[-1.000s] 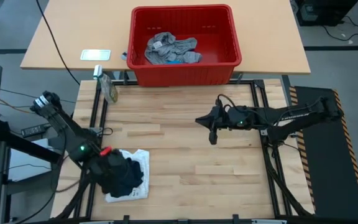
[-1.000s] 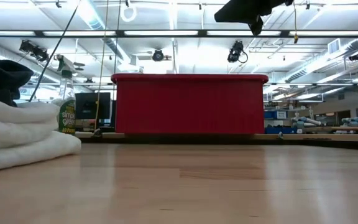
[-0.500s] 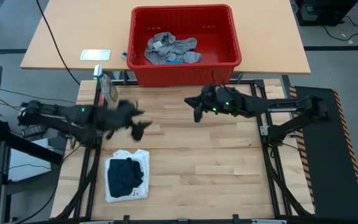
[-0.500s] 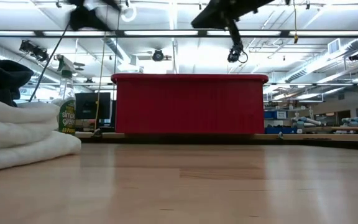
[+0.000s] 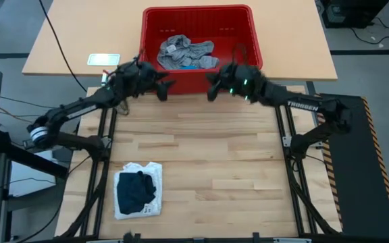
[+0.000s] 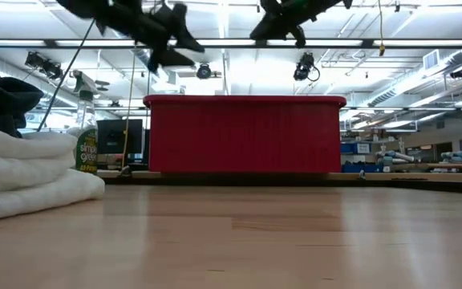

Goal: Fold laundry
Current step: Remove the light blue shorts from the red laundry bin

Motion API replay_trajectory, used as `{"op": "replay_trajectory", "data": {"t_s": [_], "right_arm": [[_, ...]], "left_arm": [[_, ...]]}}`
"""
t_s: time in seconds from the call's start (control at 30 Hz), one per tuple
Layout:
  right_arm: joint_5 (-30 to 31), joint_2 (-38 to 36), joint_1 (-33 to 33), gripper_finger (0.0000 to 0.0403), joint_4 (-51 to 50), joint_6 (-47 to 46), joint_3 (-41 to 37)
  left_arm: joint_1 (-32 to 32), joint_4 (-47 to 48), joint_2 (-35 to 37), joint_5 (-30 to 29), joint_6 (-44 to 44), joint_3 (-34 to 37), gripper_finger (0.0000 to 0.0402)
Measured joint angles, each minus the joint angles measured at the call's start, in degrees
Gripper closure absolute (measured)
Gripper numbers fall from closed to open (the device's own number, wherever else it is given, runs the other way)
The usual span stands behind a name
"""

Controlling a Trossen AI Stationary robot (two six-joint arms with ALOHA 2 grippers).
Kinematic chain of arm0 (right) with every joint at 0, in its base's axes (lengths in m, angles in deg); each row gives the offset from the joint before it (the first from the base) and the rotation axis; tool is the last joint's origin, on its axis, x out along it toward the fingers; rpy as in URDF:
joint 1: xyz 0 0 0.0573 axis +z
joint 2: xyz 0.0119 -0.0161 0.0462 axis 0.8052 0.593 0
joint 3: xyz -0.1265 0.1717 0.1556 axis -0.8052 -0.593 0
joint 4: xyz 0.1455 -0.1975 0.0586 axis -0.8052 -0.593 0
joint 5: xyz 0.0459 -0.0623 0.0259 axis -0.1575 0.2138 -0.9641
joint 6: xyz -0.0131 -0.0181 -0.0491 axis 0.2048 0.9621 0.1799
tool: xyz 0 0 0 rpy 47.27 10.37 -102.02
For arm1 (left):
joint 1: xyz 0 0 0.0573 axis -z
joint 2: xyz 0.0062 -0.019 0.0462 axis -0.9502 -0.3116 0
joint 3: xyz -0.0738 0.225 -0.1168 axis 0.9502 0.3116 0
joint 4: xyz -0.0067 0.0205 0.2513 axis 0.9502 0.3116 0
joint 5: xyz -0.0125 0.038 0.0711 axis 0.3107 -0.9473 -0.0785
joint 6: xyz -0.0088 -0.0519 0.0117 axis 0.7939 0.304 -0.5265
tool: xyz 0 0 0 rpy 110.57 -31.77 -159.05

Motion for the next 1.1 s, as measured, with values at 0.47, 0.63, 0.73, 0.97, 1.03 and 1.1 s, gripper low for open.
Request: {"op": "replay_trajectory", "data": {"t_s": [0.47,0.63,0.73,0.97,1.03,1.1], "right_arm": [[-27.45,16.78,-32.06,0.0371,-0.81,4.7,14.71],[-33.13,22.08,-35.67,0.0374,-11.35,4.59,18.24],[-35.51,22.6,-36.15,0.038,-19.53,7.57,18.19],[-36.53,20.21,-34.46,0.0382,-35.06,12.09,15.48],[-38.51,20.17,-34.2,0.0382,-38.28,12.67,15.4],[-40.49,20.17,-34.13,0.0382,-38.81,12.79,15.36]], "left_arm": [[-15.59,7.02,-27.25,6.76,1.64,-29.1,0.016],[-15.38,27.12,-35.64,6.95,0.39,-40.58,0.017],[-13.81,37.4,-37.84,8.93,-3.88,-43.5,0.0177],[-8.98,48.71,-38.09,10.04,-9.07,-42.91,0.0198],[-7.7,51.56,-38.15,10.4,-9.99,-42.8,0.0201],[-6.69,53.29,-38.15,10.05,-10.91,-42.74,0.0203]]}}
